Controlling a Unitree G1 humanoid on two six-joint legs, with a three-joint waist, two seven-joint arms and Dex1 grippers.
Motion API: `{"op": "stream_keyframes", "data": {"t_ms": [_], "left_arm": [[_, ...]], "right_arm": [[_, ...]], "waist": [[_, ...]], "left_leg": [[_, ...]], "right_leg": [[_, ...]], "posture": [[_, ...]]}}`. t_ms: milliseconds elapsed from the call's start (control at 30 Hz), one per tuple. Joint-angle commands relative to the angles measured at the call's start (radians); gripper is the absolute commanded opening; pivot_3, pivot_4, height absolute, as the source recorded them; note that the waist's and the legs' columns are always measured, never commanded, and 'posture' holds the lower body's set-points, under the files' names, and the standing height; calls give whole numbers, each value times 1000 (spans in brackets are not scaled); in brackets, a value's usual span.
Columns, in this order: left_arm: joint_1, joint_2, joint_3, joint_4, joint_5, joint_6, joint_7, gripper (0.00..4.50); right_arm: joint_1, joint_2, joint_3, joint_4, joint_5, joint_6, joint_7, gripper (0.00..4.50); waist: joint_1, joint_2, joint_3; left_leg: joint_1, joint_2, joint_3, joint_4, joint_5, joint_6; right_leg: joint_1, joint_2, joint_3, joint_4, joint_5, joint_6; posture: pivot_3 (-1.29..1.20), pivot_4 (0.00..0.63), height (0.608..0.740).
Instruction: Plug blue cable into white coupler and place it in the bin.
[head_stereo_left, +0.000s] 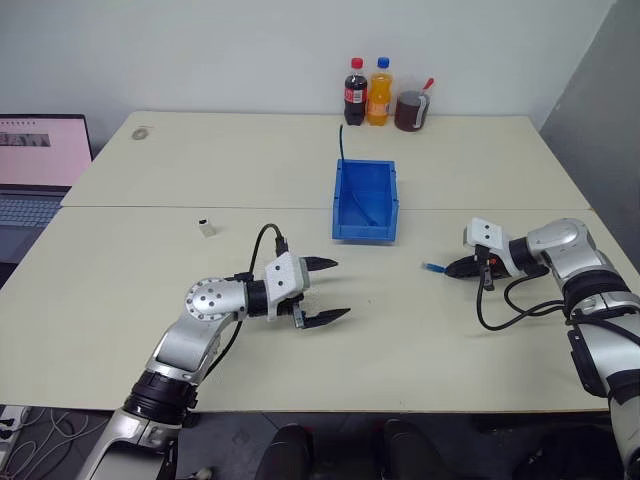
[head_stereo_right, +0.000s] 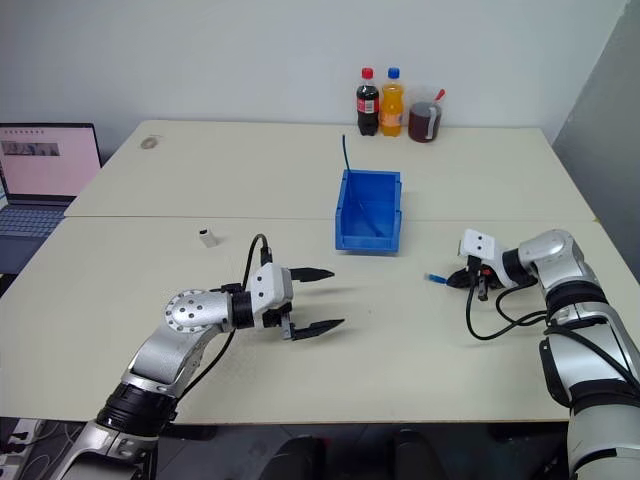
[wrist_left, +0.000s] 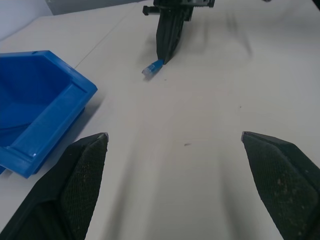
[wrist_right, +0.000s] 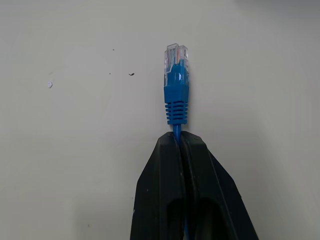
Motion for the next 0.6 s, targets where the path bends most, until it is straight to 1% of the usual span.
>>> {"op": "stream_keyframes", "data": {"t_ms": [33,133,200,233,267,333,367,433,500,600], "left_arm": [[32,38,56,-109,-52,51,-3,4500],[121,96,141,-205,-103,116,15,4500],[216,137,236,-273,-146,168,41,4500],[297,156,301,-310,-158,181,49,4500],[353,169,342,-338,-166,192,56,4500],[528,178,430,-411,-161,177,61,4500],[589,175,455,-440,-159,171,64,4500],[799,126,524,-541,-157,149,83,4500],[953,72,557,-604,-141,114,105,4500],[1063,16,563,-633,-113,68,139,4500]], "right_arm": [[10,41,-18,-19,14,24,39,22],[23,125,-36,-141,82,95,123,22],[50,197,-30,-284,137,187,163,22],[63,248,-17,-351,153,231,165,22],[75,279,-8,-401,163,264,163,22],[93,352,30,-469,155,297,145,22],[100,371,44,-491,148,306,139,22],[92,438,107,-492,109,317,129,22],[70,480,154,-452,68,300,118,22],[34,506,186,-360,24,242,82,22]], "waist": [[-3,0,0],[-21,0,0],[-33,0,0],[-38,0,0],[-40,1,1],[-46,2,1],[-44,3,2],[-38,3,2],[-25,4,2],[3,4,2]], "left_leg": [[0,0,0,0,0,0],[1,0,1,-1,0,0],[2,5,-1,-1,0,0],[1,6,-1,-2,0,0],[1,11,-1,-3,0,0],[-2,19,-2,-3,0,0],[-3,19,-2,-4,0,0],[-4,21,-2,-4,0,0],[-4,22,-2,-4,-1,-2],[-4,19,1,-3,-1,-2]], "right_leg": [[0,0,0,0,0,0],[0,1,1,0,0,0],[-1,2,3,0,1,-3],[-2,3,2,1,1,-3],[-4,4,3,1,2,-4],[-9,9,3,2,3,-8],[-10,10,3,2,4,-9],[-10,12,4,1,3,-11],[-10,12,6,0,3,-12],[-10,12,5,-1,2,-14]], "posture": [[0,150,740],[0,150,740],[0,150,740],[0,150,740],[0,150,740],[0,150,740],[0,150,740],[0,150,740],[0,150,740],[0,150,740]]}}
